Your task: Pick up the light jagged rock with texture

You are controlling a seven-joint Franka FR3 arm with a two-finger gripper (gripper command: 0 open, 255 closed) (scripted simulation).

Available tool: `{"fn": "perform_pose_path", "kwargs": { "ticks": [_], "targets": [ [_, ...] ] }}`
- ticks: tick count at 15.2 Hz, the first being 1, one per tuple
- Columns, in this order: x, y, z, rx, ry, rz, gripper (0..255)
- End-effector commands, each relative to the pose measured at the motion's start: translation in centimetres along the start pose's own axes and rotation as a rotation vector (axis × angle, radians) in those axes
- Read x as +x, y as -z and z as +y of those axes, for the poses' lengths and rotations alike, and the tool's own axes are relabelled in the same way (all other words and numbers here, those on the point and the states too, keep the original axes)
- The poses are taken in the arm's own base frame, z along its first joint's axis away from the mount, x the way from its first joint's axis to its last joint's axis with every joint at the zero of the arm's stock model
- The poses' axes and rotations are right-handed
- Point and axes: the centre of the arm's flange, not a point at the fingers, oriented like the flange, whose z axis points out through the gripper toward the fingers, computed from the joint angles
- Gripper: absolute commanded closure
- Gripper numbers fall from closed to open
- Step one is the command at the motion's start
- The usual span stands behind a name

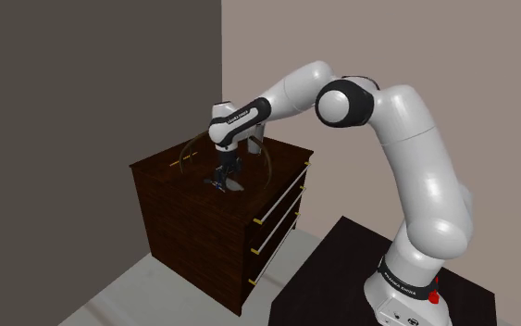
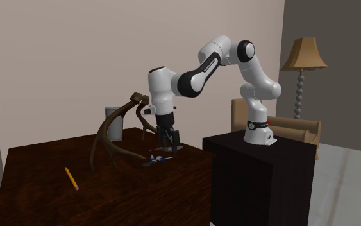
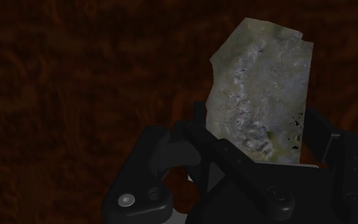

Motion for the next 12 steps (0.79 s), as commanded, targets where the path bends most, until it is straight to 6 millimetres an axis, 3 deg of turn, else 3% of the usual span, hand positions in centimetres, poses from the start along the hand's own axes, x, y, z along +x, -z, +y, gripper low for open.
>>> {"fn": "perform_pose_path", "kwargs": {
  "ticks": [1,10,12],
  "targets": [
    [-0.2,1.0,0.0,0.0,0.0,0.0,255],
    [-0.9,5.7,-0.1,0.0,0.0,0.0,255],
    [-0.9,5.7,-0.1,0.0,0.0,0.0,255]
  ]
}}
